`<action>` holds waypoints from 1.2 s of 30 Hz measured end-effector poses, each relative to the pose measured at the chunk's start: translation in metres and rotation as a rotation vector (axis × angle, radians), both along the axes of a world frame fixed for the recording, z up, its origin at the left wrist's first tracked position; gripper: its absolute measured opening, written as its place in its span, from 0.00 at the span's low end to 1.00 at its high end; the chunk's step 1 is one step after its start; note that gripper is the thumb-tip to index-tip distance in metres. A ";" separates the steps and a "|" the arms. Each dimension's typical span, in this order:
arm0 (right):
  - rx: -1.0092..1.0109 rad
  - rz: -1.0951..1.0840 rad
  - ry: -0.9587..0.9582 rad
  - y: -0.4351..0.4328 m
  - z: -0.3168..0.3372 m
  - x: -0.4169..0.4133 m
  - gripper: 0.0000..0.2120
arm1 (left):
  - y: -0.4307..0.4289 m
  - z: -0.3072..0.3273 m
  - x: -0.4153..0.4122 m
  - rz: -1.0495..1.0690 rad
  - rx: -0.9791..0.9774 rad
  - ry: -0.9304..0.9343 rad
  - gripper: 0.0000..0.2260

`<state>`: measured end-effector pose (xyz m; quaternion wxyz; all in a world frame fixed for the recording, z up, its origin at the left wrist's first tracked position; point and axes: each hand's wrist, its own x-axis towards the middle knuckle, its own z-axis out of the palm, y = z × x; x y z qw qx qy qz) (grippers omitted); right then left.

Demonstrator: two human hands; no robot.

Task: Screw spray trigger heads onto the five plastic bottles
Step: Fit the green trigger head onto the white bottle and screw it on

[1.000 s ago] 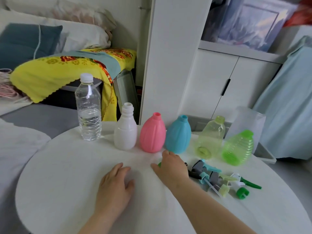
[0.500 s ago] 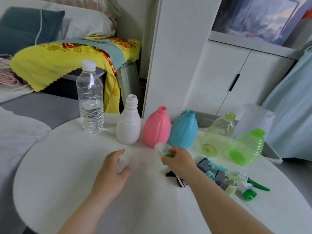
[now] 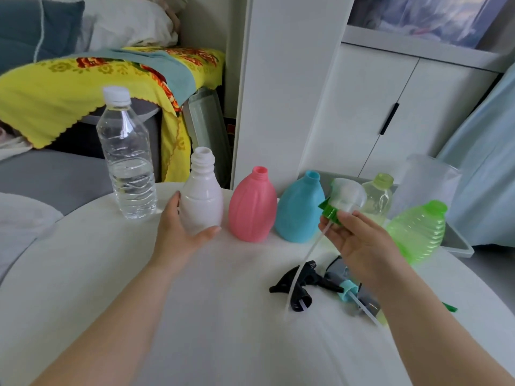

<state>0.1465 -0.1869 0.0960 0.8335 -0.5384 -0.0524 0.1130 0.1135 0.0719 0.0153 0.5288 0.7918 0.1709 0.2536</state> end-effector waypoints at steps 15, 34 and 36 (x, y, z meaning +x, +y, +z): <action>0.046 -0.103 -0.035 -0.023 -0.002 0.001 0.13 | -0.017 0.001 0.012 0.108 -0.053 -0.082 0.40; 0.439 -0.420 -0.249 -0.032 0.100 -0.034 0.04 | -0.072 0.028 -0.114 -0.297 0.173 0.086 0.42; 0.429 -0.432 -0.259 -0.028 0.103 -0.032 0.04 | -0.073 0.025 -0.114 -0.304 0.185 0.102 0.42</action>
